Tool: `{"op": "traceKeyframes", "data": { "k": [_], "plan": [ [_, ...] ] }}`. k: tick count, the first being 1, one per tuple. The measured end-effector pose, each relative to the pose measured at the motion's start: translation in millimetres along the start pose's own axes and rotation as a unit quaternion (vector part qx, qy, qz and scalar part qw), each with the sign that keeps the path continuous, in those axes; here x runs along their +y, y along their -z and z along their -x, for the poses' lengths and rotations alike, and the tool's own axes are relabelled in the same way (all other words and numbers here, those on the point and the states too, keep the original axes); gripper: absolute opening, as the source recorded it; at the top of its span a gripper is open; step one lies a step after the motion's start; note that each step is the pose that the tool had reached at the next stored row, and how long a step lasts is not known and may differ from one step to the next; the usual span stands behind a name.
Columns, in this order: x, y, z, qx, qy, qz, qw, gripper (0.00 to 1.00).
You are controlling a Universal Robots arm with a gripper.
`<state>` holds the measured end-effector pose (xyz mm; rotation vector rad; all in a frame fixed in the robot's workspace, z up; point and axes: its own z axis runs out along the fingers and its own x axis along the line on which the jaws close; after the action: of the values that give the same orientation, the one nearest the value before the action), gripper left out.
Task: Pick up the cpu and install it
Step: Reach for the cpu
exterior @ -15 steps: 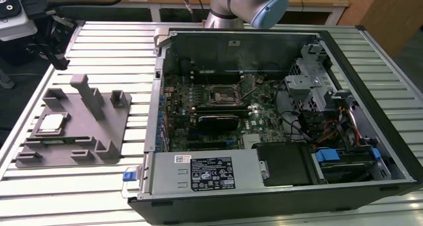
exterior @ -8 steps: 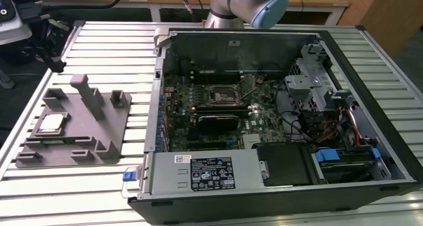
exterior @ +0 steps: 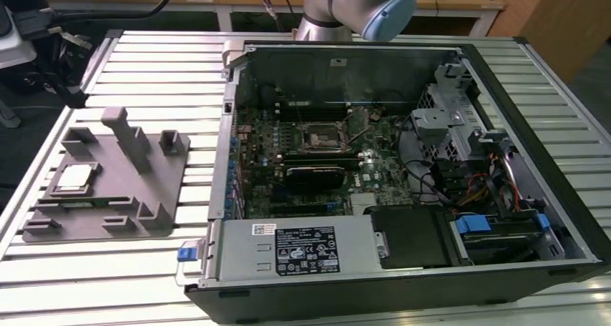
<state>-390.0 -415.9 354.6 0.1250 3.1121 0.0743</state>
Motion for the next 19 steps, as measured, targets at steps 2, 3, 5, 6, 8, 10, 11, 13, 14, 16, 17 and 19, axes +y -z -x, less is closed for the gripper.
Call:
{"op": "traceKeyframes", "data": {
  "k": [2, 3, 5, 6, 8, 10, 11, 13, 14, 16, 17, 19],
  "plan": [
    [-0.6, -1.2, -2.0, 0.0000, 0.000, 0.0001, 1.0000, 0.11],
    [-0.9, -1.8, -3.0, 0.0000, 0.000, 0.0001, 1.0000, 0.11],
    [-1.5, -3.1, -5.0, 0.0000, 0.000, 0.0002, 1.0000, 0.11],
    [-1.8, -3.7, -6.0, 0.0000, 0.000, 0.0003, 1.0000, 0.11],
    [-2.5, -4.9, -7.9, 0.0001, 0.000, 0.0003, 1.0000, 0.11],
    [-3.0, -6.2, -9.7, 0.0001, 0.000, 0.0004, 1.0000, 0.11],
    [-3.3, -6.9, -10.5, 0.0001, 0.000, 0.0005, 1.0000, 0.11],
    [-3.9, -8.3, -12.3, 0.0001, 0.000, 0.0005, 1.0000, 0.11],
    [-4.2, -9.0, -13.3, 0.0001, 0.000, 0.0006, 1.0000, 0.11],
    [-4.8, -10.7, -15.3, 0.0001, 0.000, 0.0006, 1.0000, 0.11],
    [-5.1, -11.7, -16.4, 0.0001, 0.000, 0.0007, 1.0000, 0.11],
    [-5.6, -13.5, -18.5, 0.0001, 0.000, 0.0007, 1.0000, 0.11]
  ]
}}
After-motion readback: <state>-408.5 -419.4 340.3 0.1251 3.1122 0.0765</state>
